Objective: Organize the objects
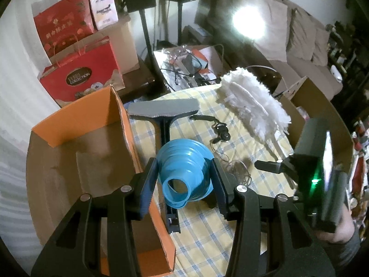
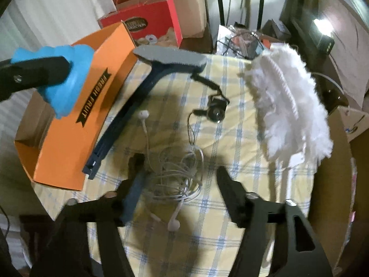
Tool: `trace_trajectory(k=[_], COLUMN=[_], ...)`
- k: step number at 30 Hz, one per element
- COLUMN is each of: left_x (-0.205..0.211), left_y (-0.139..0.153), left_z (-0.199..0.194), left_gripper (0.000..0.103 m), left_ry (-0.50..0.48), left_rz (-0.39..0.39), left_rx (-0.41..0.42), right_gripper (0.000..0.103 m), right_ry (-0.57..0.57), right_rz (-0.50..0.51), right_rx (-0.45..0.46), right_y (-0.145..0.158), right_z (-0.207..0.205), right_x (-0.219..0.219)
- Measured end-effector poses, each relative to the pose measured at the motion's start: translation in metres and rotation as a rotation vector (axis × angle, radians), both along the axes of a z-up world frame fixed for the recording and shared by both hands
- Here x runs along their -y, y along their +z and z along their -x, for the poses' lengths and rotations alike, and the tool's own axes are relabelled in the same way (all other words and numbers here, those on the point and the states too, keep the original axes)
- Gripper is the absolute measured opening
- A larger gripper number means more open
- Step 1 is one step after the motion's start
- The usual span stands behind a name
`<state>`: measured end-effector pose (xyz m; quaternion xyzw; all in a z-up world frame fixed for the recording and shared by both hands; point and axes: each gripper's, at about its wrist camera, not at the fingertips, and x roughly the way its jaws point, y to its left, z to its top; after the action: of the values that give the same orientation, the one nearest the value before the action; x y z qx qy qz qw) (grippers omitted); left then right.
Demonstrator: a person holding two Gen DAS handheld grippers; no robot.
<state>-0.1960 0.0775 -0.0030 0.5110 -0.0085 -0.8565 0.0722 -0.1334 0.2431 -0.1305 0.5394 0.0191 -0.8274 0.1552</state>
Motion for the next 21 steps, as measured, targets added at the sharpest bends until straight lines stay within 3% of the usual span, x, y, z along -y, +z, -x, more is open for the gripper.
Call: trace_trajectory(k=[4,7,9,12,15,21], left_x=[0.002,0.006,0.008,0.010,0.011,0.017], left_y=[-0.002,-0.002,-0.003,-0.003,-0.002,0.008], left_z=[-0.001,-0.001,0.000,-0.002,-0.004,-0.009], left_gripper=[0.043,0.043,0.043,0.043,0.043,0.043], left_ry=[-0.001,0.003,0.006,0.005,0.001,0.003], left_rz=[-0.003,-0.010,-0.014,-0.017,-0.025,-0.049], left_rx=[0.005,0.004,0.006,0.008,0.006,-0.010], right_gripper=[0.065,0.051,0.034,0.019,0.011,0.008], right_ry=[-0.002,0.018,0.037,0.048,0.049,-0.002], right_rz=[0.032,0.034,0.005,-0.014,-0.042,-0.034], right_rx=[0.037,0.052,0.049,0.042,0.015,-0.102], right_y=[-0.016,-0.024,-0.027,-0.028,-0.023,0.017], right_z=[0.004,0.003,0.001,-0.001,-0.005,-0.009], right_x=[0.001,0.007,0.011,0.011,0.007,-0.011])
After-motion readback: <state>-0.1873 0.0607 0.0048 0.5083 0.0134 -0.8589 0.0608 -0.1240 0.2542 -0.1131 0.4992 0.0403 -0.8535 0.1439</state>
